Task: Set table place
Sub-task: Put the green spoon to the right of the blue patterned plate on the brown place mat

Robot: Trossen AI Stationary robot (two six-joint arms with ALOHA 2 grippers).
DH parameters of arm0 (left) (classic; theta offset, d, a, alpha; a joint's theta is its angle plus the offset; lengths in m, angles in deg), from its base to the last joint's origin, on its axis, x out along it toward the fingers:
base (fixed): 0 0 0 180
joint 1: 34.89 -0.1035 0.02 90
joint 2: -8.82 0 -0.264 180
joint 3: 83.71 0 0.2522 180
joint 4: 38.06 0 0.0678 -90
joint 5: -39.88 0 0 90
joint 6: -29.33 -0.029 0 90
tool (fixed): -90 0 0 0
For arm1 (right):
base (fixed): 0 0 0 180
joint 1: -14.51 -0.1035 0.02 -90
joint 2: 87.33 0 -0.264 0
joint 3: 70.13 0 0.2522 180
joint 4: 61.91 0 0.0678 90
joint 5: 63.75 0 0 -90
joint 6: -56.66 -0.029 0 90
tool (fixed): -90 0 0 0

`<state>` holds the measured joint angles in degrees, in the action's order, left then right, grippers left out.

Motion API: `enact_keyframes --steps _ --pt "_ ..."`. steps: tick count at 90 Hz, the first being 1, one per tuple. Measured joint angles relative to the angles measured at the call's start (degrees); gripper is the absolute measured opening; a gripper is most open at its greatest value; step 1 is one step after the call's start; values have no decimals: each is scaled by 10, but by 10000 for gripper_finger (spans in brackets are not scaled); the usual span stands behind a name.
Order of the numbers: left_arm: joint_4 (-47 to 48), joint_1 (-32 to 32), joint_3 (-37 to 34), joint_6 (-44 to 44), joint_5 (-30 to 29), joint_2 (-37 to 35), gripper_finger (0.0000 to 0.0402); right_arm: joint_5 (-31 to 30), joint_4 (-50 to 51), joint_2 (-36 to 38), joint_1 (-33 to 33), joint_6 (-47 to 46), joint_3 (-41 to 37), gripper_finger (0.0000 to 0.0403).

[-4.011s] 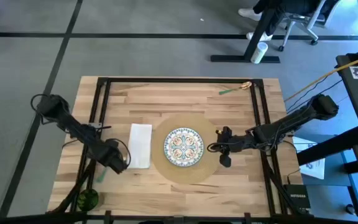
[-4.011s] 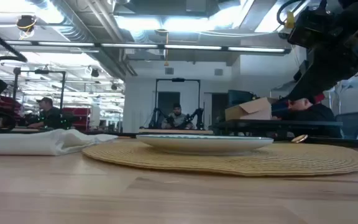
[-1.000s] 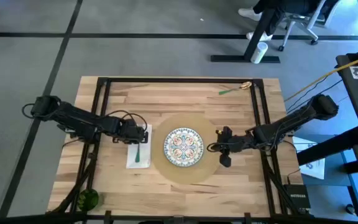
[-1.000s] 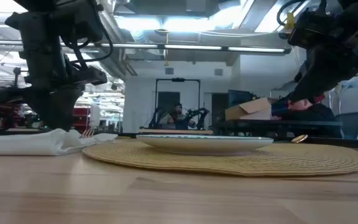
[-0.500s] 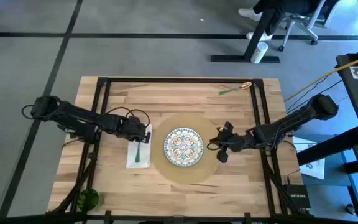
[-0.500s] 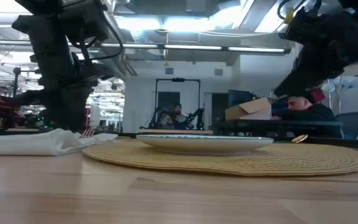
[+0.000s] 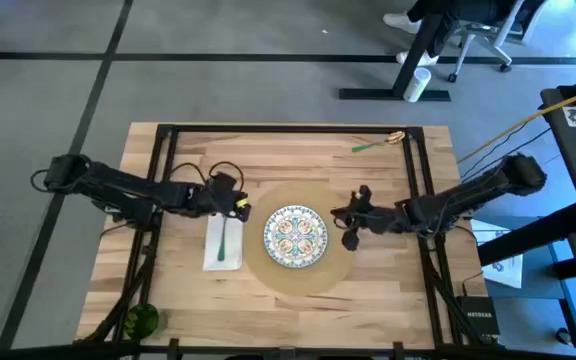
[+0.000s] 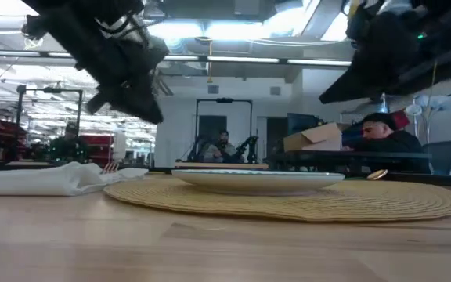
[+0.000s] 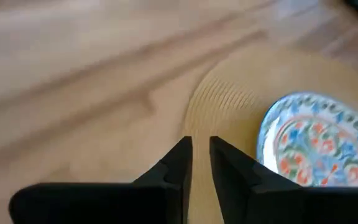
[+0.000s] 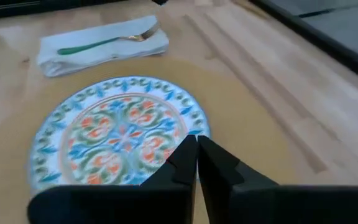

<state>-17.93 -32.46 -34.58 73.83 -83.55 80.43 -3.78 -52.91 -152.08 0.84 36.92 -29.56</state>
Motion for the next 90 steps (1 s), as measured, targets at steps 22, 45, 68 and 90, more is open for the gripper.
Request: enact_keyframes --steps 22,45,68,90 --pt "-130 -49 0 -161 25 0 53 31 10 0 112 27 0 0" --pt "-161 -95 -1 -260 52 1 84 103 130 0 264 27 52 10" --pt "-161 -157 -2 -289 52 1 86 132 282 -27 425 13 136 27" --pt "-162 -171 -2 -306 52 1 86 135 289 -89 510 52 173 5"
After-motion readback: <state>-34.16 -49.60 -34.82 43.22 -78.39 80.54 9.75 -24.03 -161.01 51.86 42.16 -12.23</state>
